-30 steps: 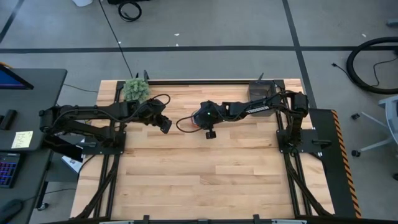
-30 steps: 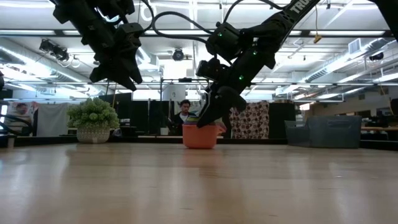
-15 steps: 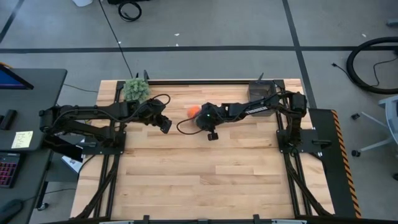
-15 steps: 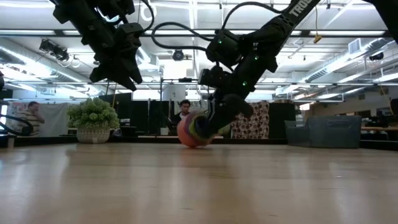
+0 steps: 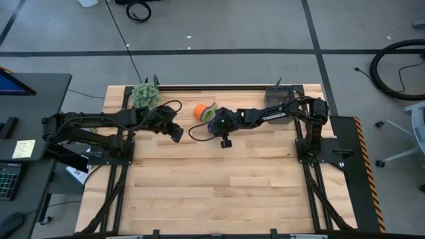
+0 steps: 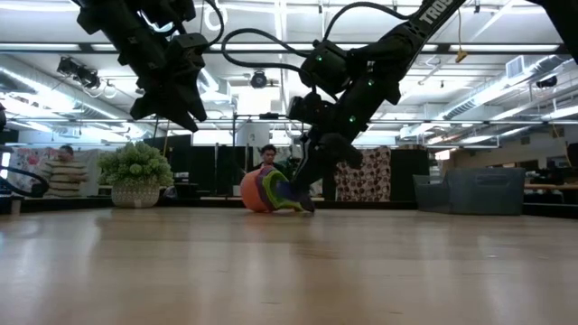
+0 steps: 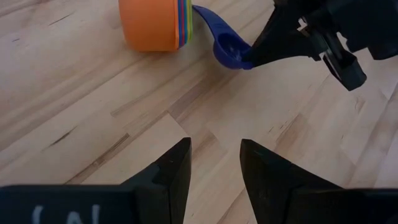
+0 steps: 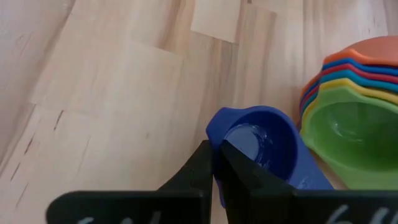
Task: Nest measuring cups in basket
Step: Put the stack of measuring cups into the black bin
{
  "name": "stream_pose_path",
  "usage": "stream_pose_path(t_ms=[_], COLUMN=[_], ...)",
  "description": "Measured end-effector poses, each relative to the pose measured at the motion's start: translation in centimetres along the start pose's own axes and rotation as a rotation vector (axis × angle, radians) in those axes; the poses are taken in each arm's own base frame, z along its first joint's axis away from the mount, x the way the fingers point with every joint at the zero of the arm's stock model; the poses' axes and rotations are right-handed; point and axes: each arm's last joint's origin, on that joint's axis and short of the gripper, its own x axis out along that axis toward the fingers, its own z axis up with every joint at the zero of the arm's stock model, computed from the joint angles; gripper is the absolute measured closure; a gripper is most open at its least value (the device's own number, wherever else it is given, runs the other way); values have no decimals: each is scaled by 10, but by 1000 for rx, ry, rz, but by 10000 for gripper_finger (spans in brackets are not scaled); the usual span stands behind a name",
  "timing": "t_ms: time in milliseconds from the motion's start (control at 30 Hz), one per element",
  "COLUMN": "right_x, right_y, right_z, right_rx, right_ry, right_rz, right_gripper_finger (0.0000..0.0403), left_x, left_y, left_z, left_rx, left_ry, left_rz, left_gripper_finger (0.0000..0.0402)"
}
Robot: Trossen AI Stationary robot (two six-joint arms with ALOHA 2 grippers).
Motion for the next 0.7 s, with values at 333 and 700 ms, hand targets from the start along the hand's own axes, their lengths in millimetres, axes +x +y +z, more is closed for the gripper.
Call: stream_pose_path(t_ms=[333, 700], right_x=[-3, -6], right_y=[10, 20], right_z=[-10, -18], right_rx=[4, 1], right_ry=[108, 219], right_rz=[110, 177], right_gripper_finger=[381, 348], left_x=[0, 0], left_y=[0, 0], left_z=[0, 0], left_rx=[-1, -1], left_ry=[0, 0], left_rz=[0, 0], left_gripper_finger=[260, 260])
